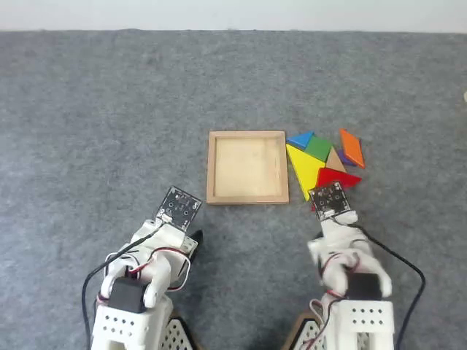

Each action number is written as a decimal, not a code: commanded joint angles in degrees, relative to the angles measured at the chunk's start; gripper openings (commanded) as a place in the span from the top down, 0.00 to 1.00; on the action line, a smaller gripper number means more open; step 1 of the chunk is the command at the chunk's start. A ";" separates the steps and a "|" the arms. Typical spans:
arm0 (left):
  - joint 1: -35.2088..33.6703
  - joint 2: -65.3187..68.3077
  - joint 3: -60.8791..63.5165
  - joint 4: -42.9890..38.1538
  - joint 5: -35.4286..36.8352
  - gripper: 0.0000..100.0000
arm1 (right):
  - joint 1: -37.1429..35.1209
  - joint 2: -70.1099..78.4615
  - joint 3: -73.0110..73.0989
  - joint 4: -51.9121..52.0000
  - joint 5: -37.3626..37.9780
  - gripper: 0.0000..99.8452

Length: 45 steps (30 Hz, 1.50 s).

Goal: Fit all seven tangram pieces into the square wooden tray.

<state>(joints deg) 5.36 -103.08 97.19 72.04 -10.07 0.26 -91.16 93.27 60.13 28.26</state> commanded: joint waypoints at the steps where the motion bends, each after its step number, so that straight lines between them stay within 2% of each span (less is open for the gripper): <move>1: 0.35 -1.14 -0.75 0.35 0.44 0.82 | 8.66 -0.84 -11.25 0.75 8.09 0.99; 3: 0.35 -1.14 -0.75 0.35 0.44 0.82 | 12.26 -0.22 -18.46 2.15 1.49 0.99; 5: 0.35 -1.14 -0.75 0.35 0.44 0.82 | 12.53 0.04 -26.37 6.81 1.76 0.99; 8: 0.35 -1.14 -0.75 0.35 0.44 0.82 | 6.99 4.44 -37.36 12.88 1.23 0.99; 12: 0.35 -1.14 -0.75 0.35 0.44 0.82 | 1.63 21.49 -49.05 15.96 -3.69 0.99; 19: 0.35 -1.14 -0.75 0.35 0.44 0.82 | 0.92 58.24 -59.34 7.78 -17.76 0.99; 23: 0.35 -1.14 -0.75 0.35 0.44 0.82 | -2.07 73.45 -59.52 -0.40 -24.62 0.99; 25: 0.35 -1.14 -0.75 0.35 0.44 0.82 | -3.47 78.11 -59.60 -2.59 -28.48 0.94; 29: 0.35 -1.14 -0.75 0.35 0.44 0.82 | -3.21 81.45 -61.19 -4.53 -37.54 0.80; 31: 0.35 -1.14 -0.75 0.35 0.44 0.82 | -2.59 81.45 -62.33 -4.44 -41.23 0.76; 39: 0.35 -1.14 -0.75 0.35 0.44 0.82 | -5.67 82.24 -66.11 -5.67 -59.16 0.76; 45: 0.35 -1.14 -0.75 0.35 0.44 0.82 | -6.46 82.24 -61.54 -12.53 -63.12 0.76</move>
<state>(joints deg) 5.36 -103.08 97.19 72.04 -10.07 -5.71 -8.44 31.21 51.43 -32.92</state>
